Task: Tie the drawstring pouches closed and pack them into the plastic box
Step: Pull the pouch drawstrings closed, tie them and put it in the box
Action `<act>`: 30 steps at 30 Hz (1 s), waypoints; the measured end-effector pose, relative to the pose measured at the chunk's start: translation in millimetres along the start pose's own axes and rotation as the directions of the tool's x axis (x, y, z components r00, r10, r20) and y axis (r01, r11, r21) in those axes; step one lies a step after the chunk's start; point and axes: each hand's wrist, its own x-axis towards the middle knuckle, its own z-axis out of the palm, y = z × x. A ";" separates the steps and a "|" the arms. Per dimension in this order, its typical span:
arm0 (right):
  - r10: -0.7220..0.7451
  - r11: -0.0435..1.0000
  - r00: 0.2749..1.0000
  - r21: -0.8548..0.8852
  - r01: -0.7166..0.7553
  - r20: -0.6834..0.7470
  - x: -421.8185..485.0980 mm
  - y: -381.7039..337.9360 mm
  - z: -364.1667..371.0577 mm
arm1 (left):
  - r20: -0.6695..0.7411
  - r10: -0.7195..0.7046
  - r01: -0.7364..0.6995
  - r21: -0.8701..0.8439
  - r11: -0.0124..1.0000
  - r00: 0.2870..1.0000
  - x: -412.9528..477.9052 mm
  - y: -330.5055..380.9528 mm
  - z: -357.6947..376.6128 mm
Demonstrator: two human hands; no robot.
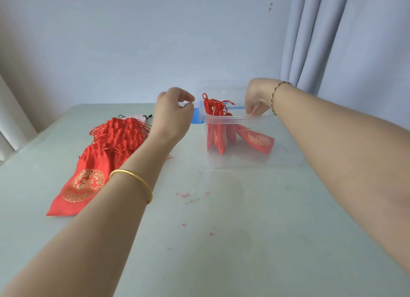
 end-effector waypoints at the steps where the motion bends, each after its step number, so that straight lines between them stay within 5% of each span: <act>1: 0.004 0.997 1.000 0.078 -0.003 -0.015 -4.8 1.1 -0.9 | -0.015 -0.008 0.008 0.008 1.000 1.000 -2.2 -0.7 -3.5; 5: 0.009 0.973 0.977 0.227 0.041 -0.214 -34.1 -25.6 1.1 | -0.091 -0.063 0.065 0.022 0.998 0.994 -16.2 -7.9 -18.4; 12: -0.305 0.836 0.789 0.246 0.489 -0.533 -95.9 -79.0 45.7 | -0.237 -0.165 0.232 0.292 0.928 0.957 -61.0 -40.2 -61.6; 15: -0.380 0.785 0.830 0.332 0.523 -0.409 -117.3 -95.7 91.2 | -0.318 -0.218 0.355 0.479 0.803 0.923 -81.5 -62.4 -88.8; 22: -0.385 0.813 0.921 0.449 0.370 -0.061 -123.3 -97.6 171.5 | -0.336 -0.428 0.544 0.540 0.642 0.839 -94.6 -96.7 -114.2; 30: -0.407 0.763 0.913 0.555 0.331 0.016 -128.0 -98.4 191.9 | -0.353 -0.468 0.586 0.507 0.632 0.810 -95.3 -115.5 -125.7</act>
